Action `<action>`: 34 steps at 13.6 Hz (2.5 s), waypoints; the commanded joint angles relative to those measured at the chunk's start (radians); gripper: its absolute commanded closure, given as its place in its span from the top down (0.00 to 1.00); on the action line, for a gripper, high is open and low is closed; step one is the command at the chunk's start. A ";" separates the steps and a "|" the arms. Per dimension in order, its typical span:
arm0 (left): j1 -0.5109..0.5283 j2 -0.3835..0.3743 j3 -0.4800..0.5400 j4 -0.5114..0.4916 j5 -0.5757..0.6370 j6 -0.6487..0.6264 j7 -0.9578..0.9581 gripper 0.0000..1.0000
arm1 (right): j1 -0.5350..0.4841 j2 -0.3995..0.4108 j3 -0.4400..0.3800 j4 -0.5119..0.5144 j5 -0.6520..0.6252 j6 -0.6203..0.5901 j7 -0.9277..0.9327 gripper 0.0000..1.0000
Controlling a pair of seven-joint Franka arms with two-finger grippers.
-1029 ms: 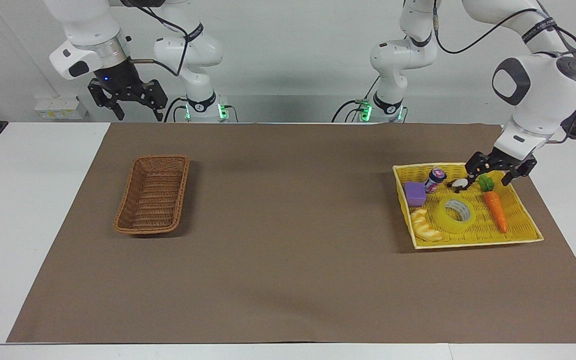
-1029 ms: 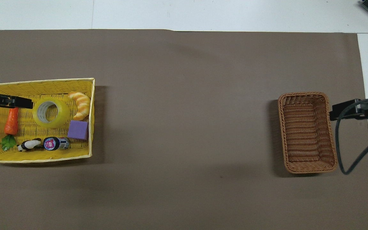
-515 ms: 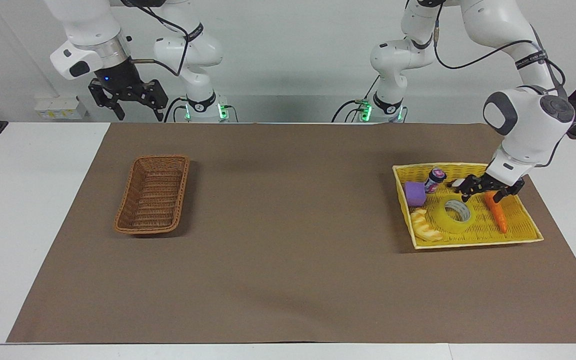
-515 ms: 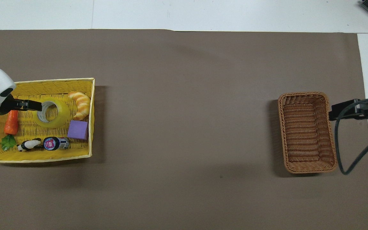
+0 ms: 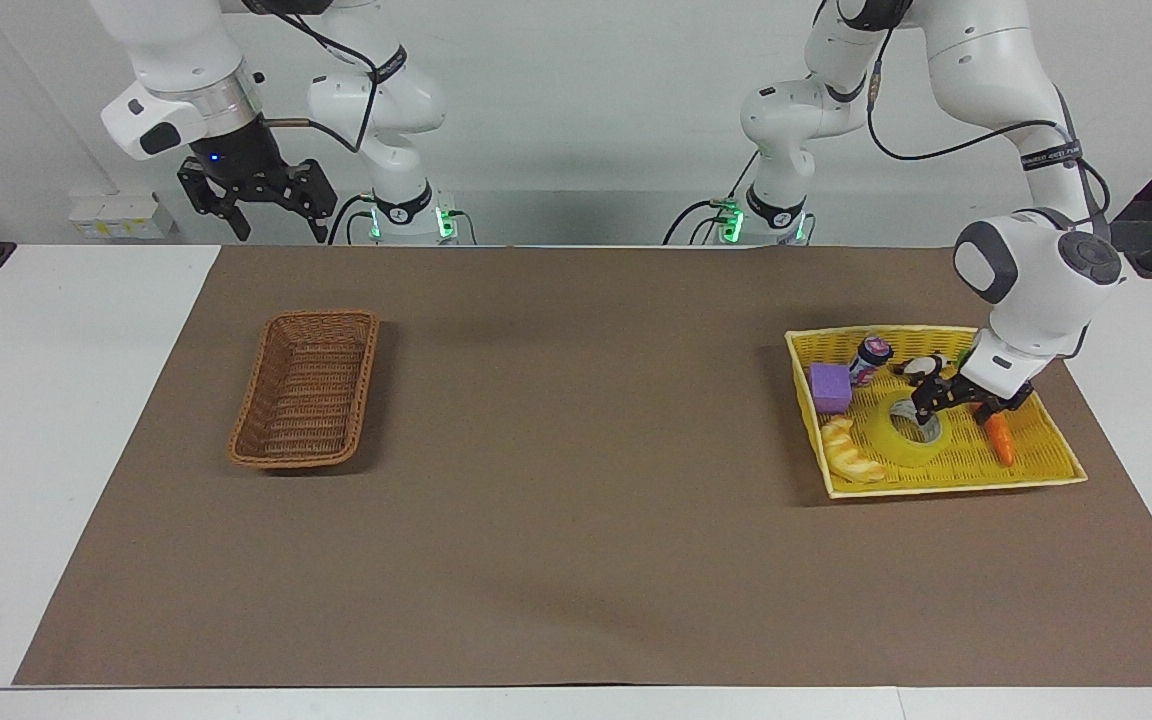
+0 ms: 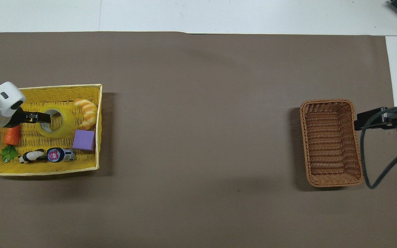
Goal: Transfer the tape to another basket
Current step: 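Reach the left gripper into the yellow basket and grasp the tape roll, then lift the tape with the left gripper while the right gripper approaches it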
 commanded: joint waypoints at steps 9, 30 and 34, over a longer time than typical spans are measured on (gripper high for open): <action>0.019 0.015 -0.010 -0.011 -0.017 0.044 0.059 0.00 | 0.001 -0.059 0.007 -0.136 -0.004 0.115 -0.025 1.00; -0.382 -0.063 -0.029 0.051 -0.445 -0.075 -0.054 0.00 | 0.150 -0.052 0.009 -0.323 0.307 0.236 0.037 1.00; -0.519 -0.075 -0.029 0.038 -0.611 -0.050 -0.069 0.00 | 0.198 -0.050 0.011 -0.440 0.473 0.381 0.036 1.00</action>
